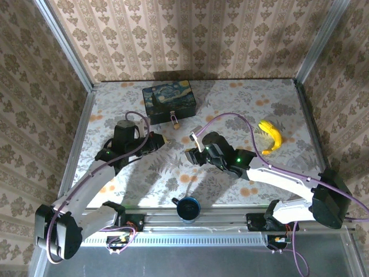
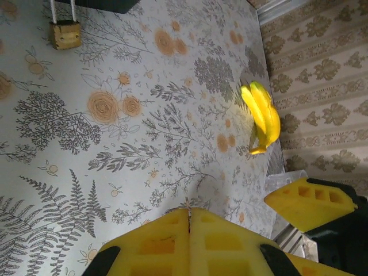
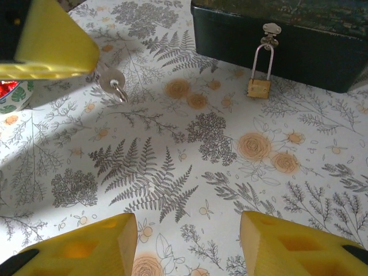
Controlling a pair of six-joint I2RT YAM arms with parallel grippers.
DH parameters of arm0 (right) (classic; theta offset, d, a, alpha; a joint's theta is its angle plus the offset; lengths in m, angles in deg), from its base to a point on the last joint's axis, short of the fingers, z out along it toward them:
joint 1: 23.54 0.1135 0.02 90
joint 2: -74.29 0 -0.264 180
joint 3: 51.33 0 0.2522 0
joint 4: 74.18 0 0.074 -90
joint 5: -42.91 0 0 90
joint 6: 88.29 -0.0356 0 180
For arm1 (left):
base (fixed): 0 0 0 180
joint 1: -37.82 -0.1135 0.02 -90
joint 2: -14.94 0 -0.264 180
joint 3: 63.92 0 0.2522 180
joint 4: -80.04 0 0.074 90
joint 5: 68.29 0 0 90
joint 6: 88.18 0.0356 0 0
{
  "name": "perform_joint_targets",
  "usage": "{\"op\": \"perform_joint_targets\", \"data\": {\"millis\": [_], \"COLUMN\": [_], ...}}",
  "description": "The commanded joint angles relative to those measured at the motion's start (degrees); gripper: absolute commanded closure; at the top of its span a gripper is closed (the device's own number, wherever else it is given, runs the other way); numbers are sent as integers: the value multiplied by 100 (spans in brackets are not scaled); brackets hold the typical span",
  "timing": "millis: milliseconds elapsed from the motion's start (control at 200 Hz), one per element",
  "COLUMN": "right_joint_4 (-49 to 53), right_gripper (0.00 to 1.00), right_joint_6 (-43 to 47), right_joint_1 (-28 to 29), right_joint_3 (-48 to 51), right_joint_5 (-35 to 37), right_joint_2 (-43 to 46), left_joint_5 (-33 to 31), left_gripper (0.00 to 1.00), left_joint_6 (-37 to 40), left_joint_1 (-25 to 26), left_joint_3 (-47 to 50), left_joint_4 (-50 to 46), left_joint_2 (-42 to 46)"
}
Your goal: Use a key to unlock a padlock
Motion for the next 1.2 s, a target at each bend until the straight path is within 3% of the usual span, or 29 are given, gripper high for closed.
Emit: {"op": "perform_joint_targets", "data": {"millis": [0,310,600,850,1195], "right_joint_4": [-217,-326,-860,-1343,-2045], "right_gripper": [49,49,50,50,46], "right_joint_6": [215,537,1463,2639,3225], "right_joint_1": [71,169,305,971,1039], "right_joint_3": [-9,-34,-10,-286,-532], "right_joint_5": [252,265,178,1382,1750], "right_joint_2": [-120,-215,-361,-1025,-1492], "left_joint_5": [96,471,1031,1256,1433], "left_gripper": [100,100,100,100,100], "left_joint_6": [-185,-603,-1027,-1339,-1289], "left_joint_1": [-78,-282,-446,-458,-456], "left_joint_3": [-219,-389,-571,-399,-383], "left_joint_4": [-331,-501,-945,-819,-1066], "left_joint_2": [-84,-372,-485,-435,-441]}}
